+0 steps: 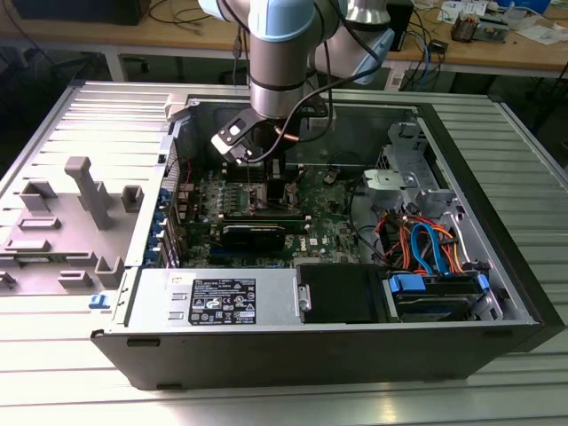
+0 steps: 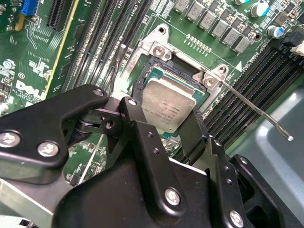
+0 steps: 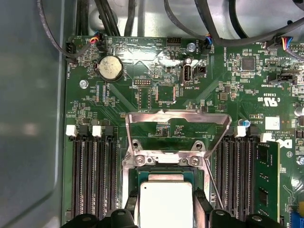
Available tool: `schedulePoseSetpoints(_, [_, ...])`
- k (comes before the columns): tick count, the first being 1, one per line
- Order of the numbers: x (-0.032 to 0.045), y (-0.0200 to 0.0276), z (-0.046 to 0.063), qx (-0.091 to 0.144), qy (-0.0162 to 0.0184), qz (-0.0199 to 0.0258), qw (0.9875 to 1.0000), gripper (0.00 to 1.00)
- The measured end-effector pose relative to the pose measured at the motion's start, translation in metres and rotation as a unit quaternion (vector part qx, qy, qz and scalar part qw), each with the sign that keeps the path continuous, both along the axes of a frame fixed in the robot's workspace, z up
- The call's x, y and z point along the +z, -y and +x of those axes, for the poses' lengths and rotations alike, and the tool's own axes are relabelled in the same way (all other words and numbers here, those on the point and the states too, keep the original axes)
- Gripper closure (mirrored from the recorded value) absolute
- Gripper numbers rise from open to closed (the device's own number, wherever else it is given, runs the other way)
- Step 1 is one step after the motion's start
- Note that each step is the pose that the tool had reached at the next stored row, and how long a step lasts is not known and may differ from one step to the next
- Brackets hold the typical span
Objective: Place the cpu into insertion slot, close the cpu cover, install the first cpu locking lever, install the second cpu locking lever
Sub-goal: 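Place the cpu into insertion slot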
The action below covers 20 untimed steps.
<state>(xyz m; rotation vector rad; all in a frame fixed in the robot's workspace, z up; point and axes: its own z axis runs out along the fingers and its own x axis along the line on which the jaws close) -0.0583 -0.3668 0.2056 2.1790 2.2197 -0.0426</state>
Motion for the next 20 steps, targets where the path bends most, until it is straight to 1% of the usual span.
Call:
schedulePoseSetpoints(3, [-0.0006, 0.0003, 0.0000, -0.008, 0.0000, 0.0001, 1.0000, 0.45])
schedulePoseSetpoints(8, [-0.0020, 0.0003, 0.0000, -0.001, 0.0000, 0.0001, 1.0000, 0.45])
schedulePoseSetpoints(9, [-0.0021, 0.0007, -0.0001, -0.001, 0.0001, 0.0007, 1.0000, 0.45])
schedulePoseSetpoints(11, [-0.0020, 0.0014, 0.0000, -0.001, 0.0000, 0.0024, 1.0000, 0.45])
schedulePoseSetpoints(13, [-0.0020, 0.0022, 0.0000, -0.001, 0.0000, 0.0055, 1.0000, 0.45])
schedulePoseSetpoints(15, [-0.0020, 0.0030, 0.0000, -0.001, 0.0000, 0.0124, 0.9999, 0.45])
schedulePoseSetpoints(16, [-0.0020, 0.0036, -0.0001, -0.001, 0.0000, 0.0130, 0.9999, 0.45])
schedulePoseSetpoints(20, [-0.0023, 0.0041, -0.0002, -0.001, 0.0000, 0.0130, 0.9999, 0.45])
